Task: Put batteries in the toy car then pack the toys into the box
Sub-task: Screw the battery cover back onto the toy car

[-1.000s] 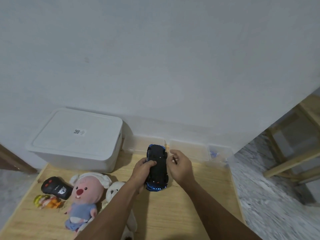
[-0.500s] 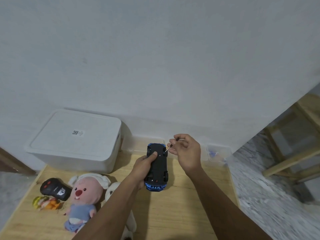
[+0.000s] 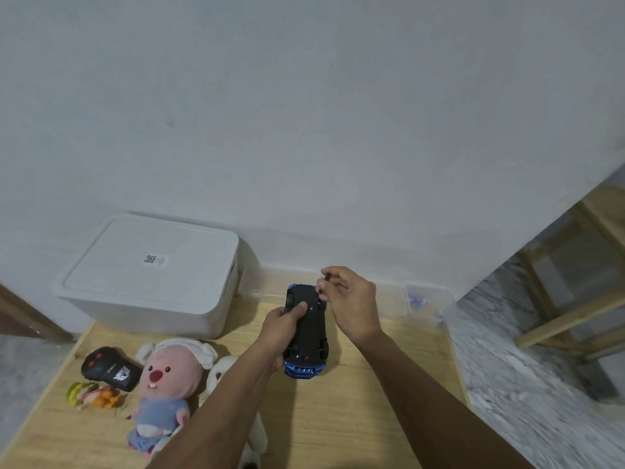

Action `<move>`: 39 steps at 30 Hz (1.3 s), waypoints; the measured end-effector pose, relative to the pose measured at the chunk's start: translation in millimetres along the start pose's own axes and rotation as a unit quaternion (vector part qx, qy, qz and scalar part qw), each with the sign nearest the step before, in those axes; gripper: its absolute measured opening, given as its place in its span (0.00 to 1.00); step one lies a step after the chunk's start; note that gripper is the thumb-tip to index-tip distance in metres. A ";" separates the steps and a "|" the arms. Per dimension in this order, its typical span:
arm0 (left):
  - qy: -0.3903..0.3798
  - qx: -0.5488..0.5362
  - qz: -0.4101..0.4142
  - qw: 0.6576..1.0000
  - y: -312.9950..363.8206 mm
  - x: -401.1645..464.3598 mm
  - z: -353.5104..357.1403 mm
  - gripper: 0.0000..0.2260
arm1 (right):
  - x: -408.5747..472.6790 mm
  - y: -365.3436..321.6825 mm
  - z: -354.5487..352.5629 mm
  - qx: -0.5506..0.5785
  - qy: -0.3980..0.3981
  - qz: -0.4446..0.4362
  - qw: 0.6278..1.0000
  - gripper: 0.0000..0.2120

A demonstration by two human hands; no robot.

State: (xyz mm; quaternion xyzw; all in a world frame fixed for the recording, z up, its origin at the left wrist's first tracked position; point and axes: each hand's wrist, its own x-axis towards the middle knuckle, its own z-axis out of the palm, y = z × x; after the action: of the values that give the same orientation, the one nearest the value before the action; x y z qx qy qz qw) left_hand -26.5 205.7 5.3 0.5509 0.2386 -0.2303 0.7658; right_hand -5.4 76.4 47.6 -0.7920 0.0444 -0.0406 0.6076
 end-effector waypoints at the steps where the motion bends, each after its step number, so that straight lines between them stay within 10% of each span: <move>1: 0.000 0.000 0.000 1.000 -0.3 0.0 0.2 0.15 | -0.1 0.6 0.5 0.000 -0.001 0.000 1.000 0.07; 39: 0.002 0.021 0.002 1.000 -9.3 6.1 -4.5 0.15 | -5.3 3.4 -0.5 -0.161 -0.034 -0.105 0.981 0.13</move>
State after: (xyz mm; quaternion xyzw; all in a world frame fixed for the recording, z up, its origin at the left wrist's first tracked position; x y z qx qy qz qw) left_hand -28.0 206.8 -6.5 0.5675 0.2342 -0.2327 0.7543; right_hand -10.8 75.7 44.4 -0.8806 -0.0538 -0.0698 0.4656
